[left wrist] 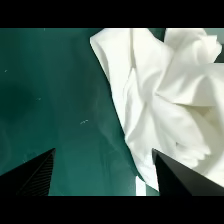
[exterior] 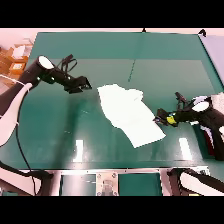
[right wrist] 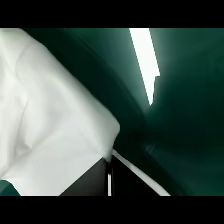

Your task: Fold the shirts.

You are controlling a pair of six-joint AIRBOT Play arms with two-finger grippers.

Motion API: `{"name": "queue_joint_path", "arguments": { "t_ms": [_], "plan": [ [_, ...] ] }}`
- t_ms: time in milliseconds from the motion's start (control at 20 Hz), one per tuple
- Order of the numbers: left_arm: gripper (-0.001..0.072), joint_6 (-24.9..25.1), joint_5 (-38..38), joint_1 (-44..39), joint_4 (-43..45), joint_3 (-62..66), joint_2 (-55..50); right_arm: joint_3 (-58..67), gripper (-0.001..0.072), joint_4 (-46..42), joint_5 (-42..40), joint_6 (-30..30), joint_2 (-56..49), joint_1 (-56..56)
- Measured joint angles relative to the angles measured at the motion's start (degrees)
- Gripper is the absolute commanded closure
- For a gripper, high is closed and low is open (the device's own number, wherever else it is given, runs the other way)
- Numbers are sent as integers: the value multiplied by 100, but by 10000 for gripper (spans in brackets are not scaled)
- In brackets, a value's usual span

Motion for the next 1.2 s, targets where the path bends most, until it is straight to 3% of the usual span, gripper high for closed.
{"name": "queue_joint_path", "arguments": {
  "t_ms": [50, 100, 150, 500, 800, 1100, 1150, 1200],
  "plan": [
    [27, 96, 136, -55, -96, -166, -7, 42, 697, -15, 59, -15, 2, -170],
    [151, 223, 343, -133, -249, -321, -9, 74, 696, -2, 98, -24, 4, -291],
    [190, 372, 546, -240, -407, -446, -13, 96, 696, -4, 181, -42, 7, -378],
    [190, 1060, 2037, -1005, -745, -726, -192, 153, 696, 153, 426, -125, 7, -494],
    [190, 984, 2321, -498, -708, -732, -282, 153, 696, 195, 564, -260, 7, -498],
    [191, 1386, 2409, -479, -1705, -614, -702, 153, 696, 205, 546, -299, 7, -498],
    [220, 1484, 2435, -522, -1912, -570, -785, 153, 696, 205, 540, -299, 7, -498],
    [420, 1574, 2446, -575, -2087, -535, -852, 153, 696, 208, 538, -304, 7, -498]
  ]
}}
